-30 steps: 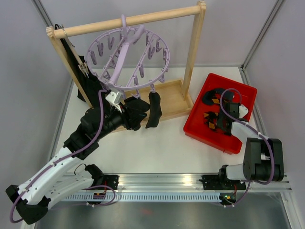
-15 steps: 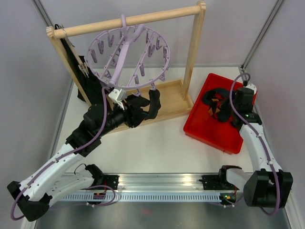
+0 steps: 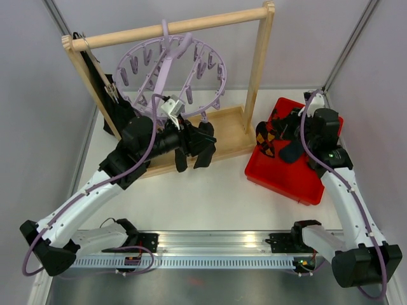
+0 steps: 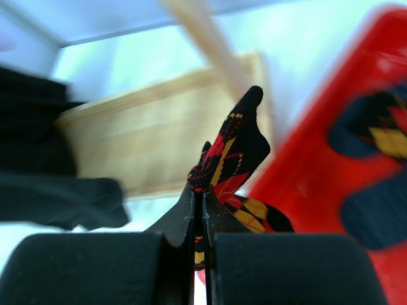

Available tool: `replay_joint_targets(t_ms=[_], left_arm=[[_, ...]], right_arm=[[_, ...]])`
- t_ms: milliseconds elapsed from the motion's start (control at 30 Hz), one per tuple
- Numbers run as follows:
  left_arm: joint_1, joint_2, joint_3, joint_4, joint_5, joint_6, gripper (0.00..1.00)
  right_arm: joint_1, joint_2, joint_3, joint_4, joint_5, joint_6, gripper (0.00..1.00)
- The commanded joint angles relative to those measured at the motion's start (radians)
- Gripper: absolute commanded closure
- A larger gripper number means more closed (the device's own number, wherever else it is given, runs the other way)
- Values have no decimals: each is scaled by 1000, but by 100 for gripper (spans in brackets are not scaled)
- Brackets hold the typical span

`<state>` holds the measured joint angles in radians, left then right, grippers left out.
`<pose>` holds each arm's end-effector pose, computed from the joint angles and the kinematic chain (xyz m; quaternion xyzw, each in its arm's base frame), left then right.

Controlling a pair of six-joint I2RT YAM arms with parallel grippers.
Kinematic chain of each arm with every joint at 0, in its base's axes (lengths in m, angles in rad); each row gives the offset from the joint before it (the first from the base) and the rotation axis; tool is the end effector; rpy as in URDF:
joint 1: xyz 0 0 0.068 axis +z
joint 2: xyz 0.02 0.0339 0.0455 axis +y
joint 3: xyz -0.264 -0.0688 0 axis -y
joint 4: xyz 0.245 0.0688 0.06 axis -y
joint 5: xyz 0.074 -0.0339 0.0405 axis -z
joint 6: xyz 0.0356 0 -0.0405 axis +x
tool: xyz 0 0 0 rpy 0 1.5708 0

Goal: Clip the socks to the hanger
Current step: Pick up the sock from the bin.

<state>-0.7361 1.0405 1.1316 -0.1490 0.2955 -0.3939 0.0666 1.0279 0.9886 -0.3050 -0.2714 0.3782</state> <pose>0.1656 -0.1640 0.4170 0.2220 0.6916 -0.4539 0.5160 0.2316 0.0250 0.3533 0.0488 0.8125 0.2337 0.5318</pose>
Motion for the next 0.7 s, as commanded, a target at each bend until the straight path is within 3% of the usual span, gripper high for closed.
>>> replay_joint_targets(t_ms=[0,233,400,667], left_arm=[[1,44,114,66,117,50,46],[1,173,301,0,125,49,44],[3,245,381,-24,117,-8,44],[3,234,301,107,156,-65,44]], right_arm=[[44,-51,93,84,-178,-67,100],[127,-140,114,171,-432,-134,100],[136,-195,65,351,-578,-72,100],[168,-193,73,500,-683,33,100]])
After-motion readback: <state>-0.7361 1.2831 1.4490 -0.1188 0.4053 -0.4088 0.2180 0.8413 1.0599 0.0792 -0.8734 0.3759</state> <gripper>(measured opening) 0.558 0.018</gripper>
